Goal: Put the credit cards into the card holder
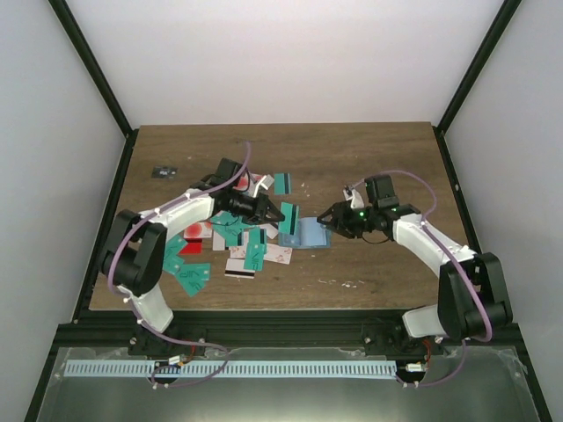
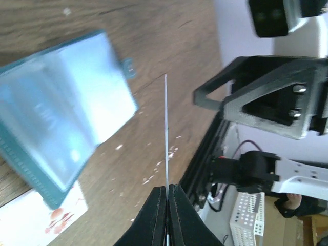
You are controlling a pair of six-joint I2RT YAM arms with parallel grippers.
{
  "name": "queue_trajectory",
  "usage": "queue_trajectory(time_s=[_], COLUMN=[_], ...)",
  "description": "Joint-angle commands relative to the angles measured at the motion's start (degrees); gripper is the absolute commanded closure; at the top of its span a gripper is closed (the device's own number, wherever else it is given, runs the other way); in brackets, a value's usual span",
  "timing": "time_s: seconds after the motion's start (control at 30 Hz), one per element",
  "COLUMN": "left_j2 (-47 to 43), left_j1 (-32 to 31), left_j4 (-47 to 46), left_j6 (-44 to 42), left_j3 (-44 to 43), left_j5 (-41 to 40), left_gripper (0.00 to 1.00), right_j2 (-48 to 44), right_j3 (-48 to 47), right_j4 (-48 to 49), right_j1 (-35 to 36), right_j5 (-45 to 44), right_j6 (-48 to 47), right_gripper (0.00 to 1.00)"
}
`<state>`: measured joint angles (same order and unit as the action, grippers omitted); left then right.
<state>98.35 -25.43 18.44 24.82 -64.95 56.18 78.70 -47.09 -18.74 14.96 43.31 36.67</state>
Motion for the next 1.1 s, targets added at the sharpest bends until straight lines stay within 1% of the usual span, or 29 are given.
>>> queue_trajectory(time_s=[0.0, 0.17, 0.27, 0.37, 0.77, 0.97, 1.07], left_j2=[3.41, 8.14, 12.02, 13.99, 22.13, 24.07, 24.68], left_j1=[-0.86, -1.72, -1.96, -2.09, -2.85, -2.87, -2.93], left_j4=[6.83, 7.41, 9.76, 11.85, 13.95, 18.02, 18.54], left_j6=[-4.51, -4.93, -4.96, -5.14, -2.17, -3.56, -3.81], left_j3=[-1.62, -3.69, -6.86, -9.42, -16.5, -18.42, -18.89], left_j5=[-4.13, -4.96, -5.65, -6.13, -6.56, -8.02, -7.65], left_gripper=[0.96, 0.96, 0.96, 0.96, 0.96, 0.96, 0.96], right_j2=[0.68, 6.39, 10.39, 12.94, 18.95, 20.6, 20.83], right_j3=[0.1, -1.59, -3.72, -4.83, -4.68, -5.03, -4.94], right_j4=[-3.19, -2.8, -3.41, -3.15, -1.3, -0.27, -0.04], right_j1=[-0.44, -0.62, -0.66, -0.71, -0.64, -0.72, -0.69], right_j5=[-8.31, -10.95, -11.53, -11.16, -9.14, -7.86, -7.4], right_j6=[-0.89, -2.39, -4.0, -4.73, -7.58, -7.62, -7.64], right_gripper=[0.54, 0.55, 0.57, 0.59, 0.62, 0.63, 0.63])
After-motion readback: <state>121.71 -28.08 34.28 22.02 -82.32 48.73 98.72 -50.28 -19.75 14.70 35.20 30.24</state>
